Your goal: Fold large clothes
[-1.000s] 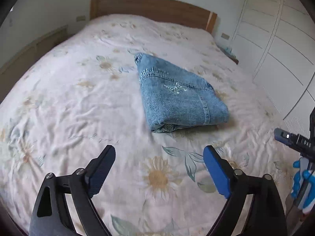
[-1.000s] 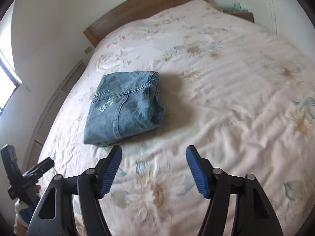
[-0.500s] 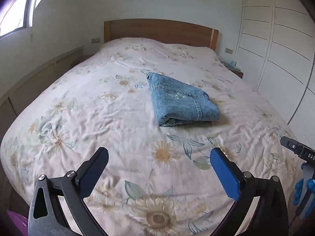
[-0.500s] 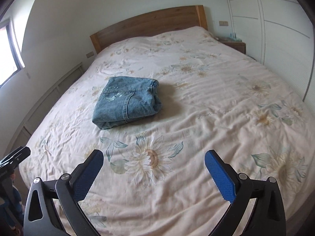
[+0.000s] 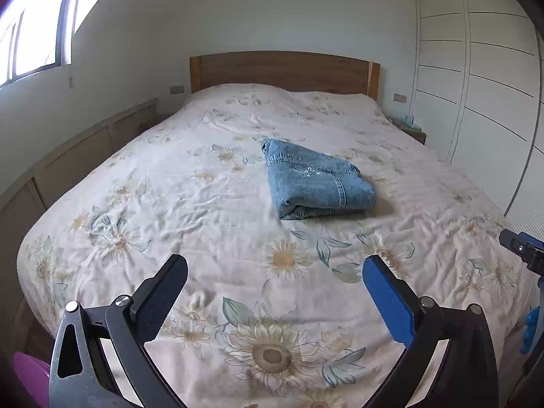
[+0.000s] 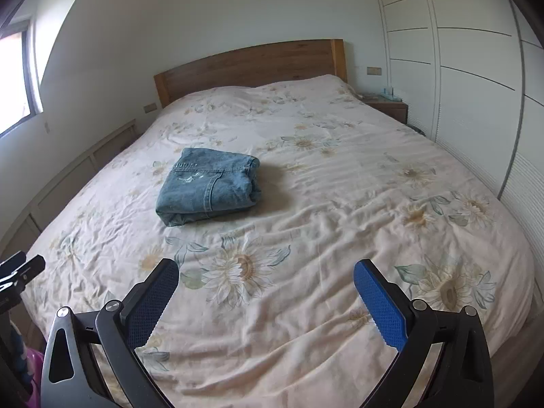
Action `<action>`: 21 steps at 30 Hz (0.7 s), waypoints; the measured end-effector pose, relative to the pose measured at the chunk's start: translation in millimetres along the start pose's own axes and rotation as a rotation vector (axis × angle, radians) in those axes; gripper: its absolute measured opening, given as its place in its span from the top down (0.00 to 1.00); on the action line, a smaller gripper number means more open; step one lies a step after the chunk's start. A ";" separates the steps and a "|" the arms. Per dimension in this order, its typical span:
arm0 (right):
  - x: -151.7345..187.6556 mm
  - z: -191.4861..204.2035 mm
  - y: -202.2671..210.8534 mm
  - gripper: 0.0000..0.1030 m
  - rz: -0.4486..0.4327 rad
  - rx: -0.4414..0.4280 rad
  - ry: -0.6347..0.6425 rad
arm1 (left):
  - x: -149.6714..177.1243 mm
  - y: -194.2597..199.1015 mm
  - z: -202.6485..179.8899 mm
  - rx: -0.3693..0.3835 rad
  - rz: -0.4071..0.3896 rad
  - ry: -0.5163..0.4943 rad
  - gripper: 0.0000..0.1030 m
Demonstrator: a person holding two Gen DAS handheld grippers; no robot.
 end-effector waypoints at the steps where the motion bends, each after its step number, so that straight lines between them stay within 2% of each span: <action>1: 1.1 -0.4 0.9 0.00 -0.001 0.003 0.000 | -0.7 2.4 -1.3 -0.001 -0.009 -0.002 0.01; 11: 14.9 -5.5 0.3 0.00 -0.006 0.045 -0.008 | 4.2 7.8 -0.2 -0.035 -0.060 -0.005 0.01; 21: 25.9 -14.4 -14.0 0.00 0.022 0.094 -0.017 | 10.1 -8.1 6.9 -0.062 -0.035 0.014 0.01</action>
Point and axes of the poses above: each gripper's, at about its wrist camera, not at the fingertips, and y roughly against the way its jaws point, z to its left, x to its underside, the point moved 2 cm from there along -y, roughly the way its jaws point, and after that the axes turned 9 degrees about y, right-handed, at the moved point
